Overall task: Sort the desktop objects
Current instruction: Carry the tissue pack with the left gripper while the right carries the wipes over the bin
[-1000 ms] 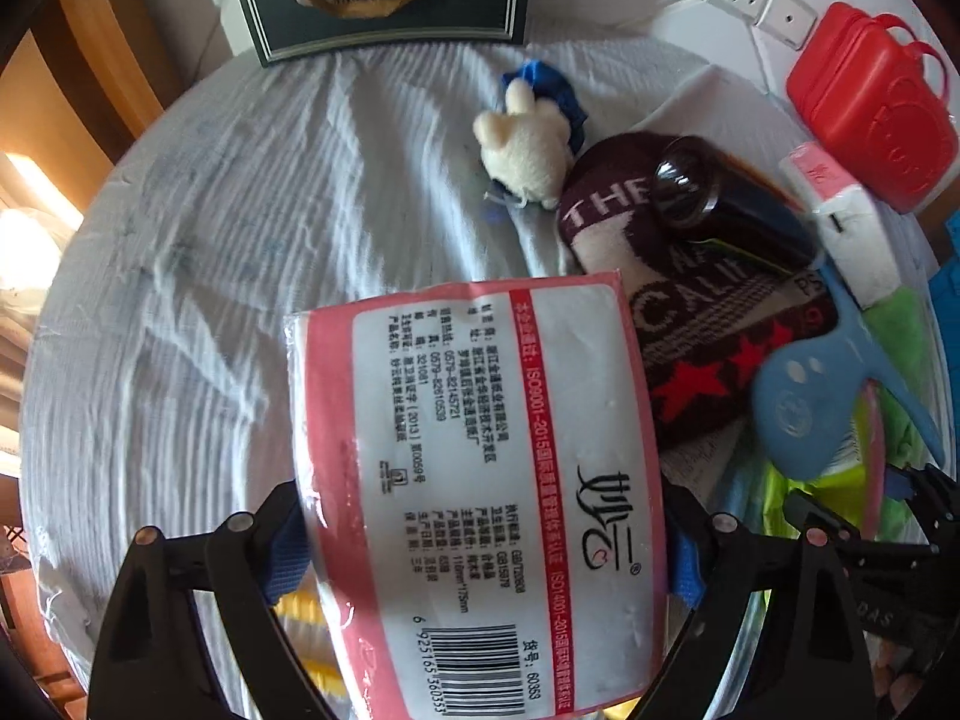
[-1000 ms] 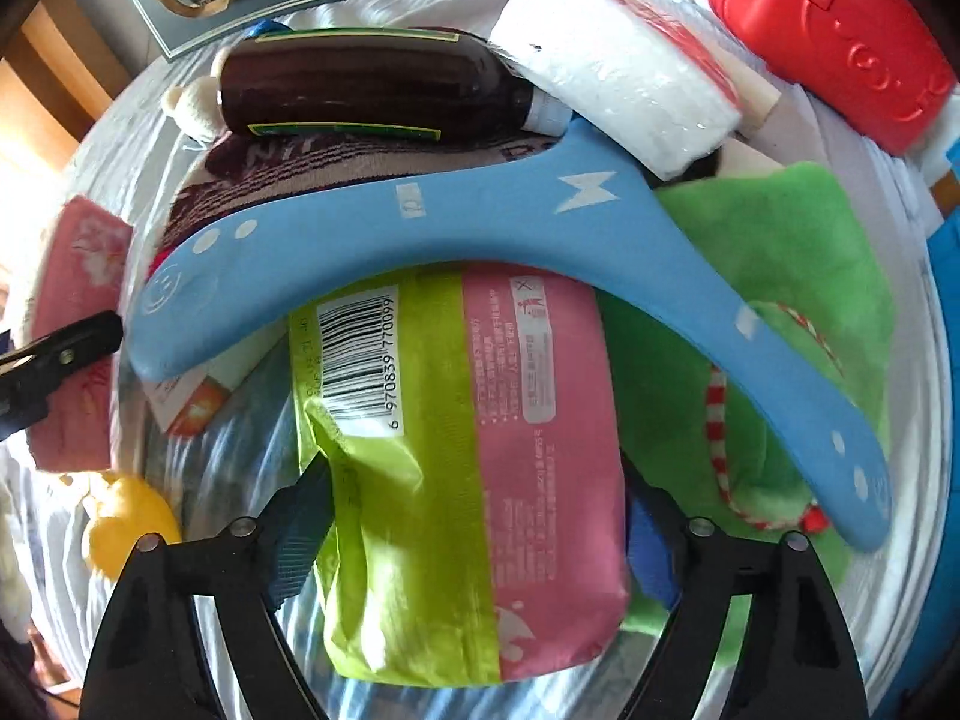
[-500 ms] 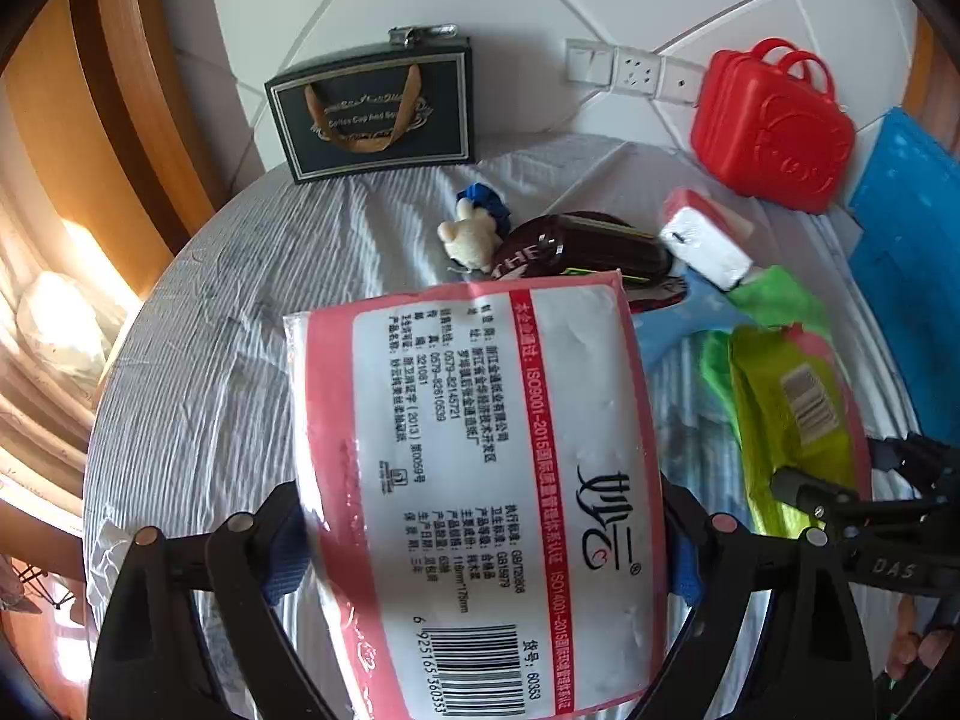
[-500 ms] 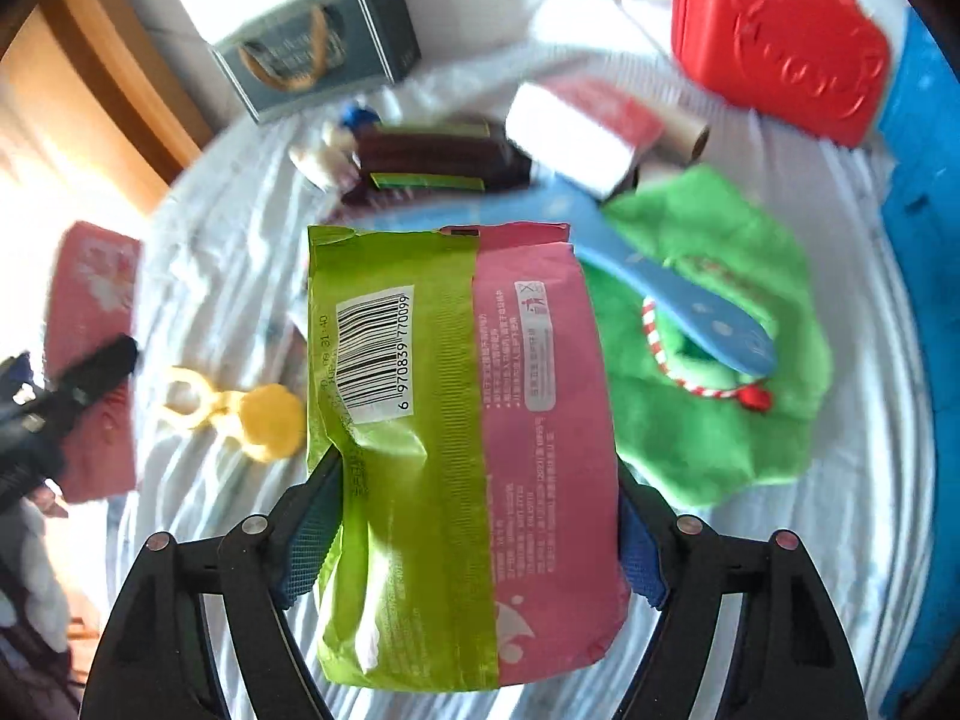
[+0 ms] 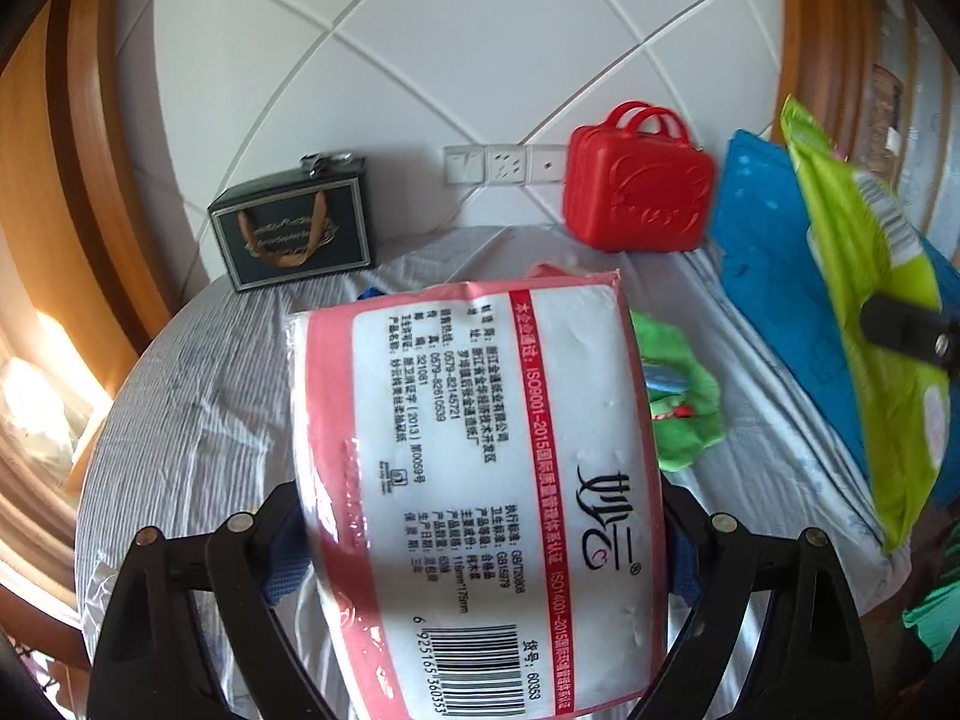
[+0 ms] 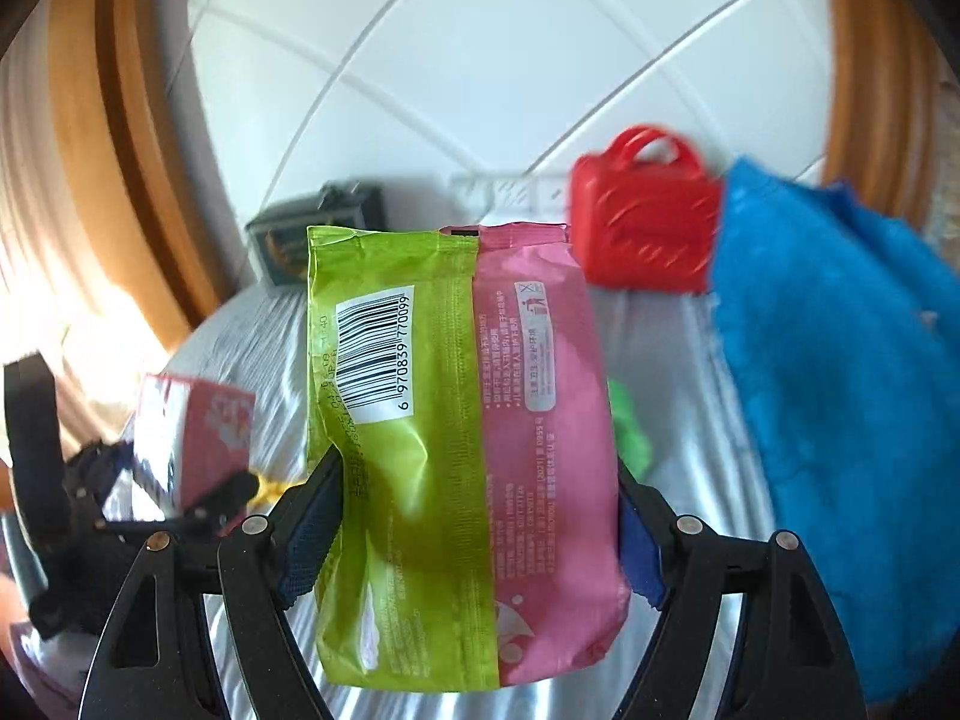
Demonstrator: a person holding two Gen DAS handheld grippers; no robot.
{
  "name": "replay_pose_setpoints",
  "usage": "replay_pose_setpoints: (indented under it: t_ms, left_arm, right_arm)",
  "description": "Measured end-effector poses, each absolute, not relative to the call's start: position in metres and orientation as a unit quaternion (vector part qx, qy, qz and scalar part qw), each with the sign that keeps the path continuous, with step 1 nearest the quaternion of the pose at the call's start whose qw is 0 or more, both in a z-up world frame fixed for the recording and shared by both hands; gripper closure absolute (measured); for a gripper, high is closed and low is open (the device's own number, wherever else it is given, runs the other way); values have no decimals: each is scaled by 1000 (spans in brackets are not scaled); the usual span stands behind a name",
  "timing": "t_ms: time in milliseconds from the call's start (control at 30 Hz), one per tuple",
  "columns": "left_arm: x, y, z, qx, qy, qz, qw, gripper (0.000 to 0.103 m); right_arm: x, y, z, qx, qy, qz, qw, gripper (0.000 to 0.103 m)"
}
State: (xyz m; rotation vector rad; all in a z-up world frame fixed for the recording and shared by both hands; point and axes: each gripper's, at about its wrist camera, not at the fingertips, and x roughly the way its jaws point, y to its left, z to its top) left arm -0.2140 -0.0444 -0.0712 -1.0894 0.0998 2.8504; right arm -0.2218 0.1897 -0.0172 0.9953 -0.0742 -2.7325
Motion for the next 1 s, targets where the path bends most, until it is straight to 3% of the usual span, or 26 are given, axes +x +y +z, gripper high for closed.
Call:
replay_pose_setpoints:
  t_ms: [333,600,1000]
  left_arm:
    - [-185,55,-29,-296,50,951,70,12]
    - [-176,207,21,-230,52,965,112,12]
    - [-167,421,69,-207,80,957,187,12]
  right_arm:
    - [-172,317,27,241,-63,-966,65,24]
    - [-152,466,57,190,-59,-980,29,24]
    - [-155,639,37,192,-71,-979,-26,24]
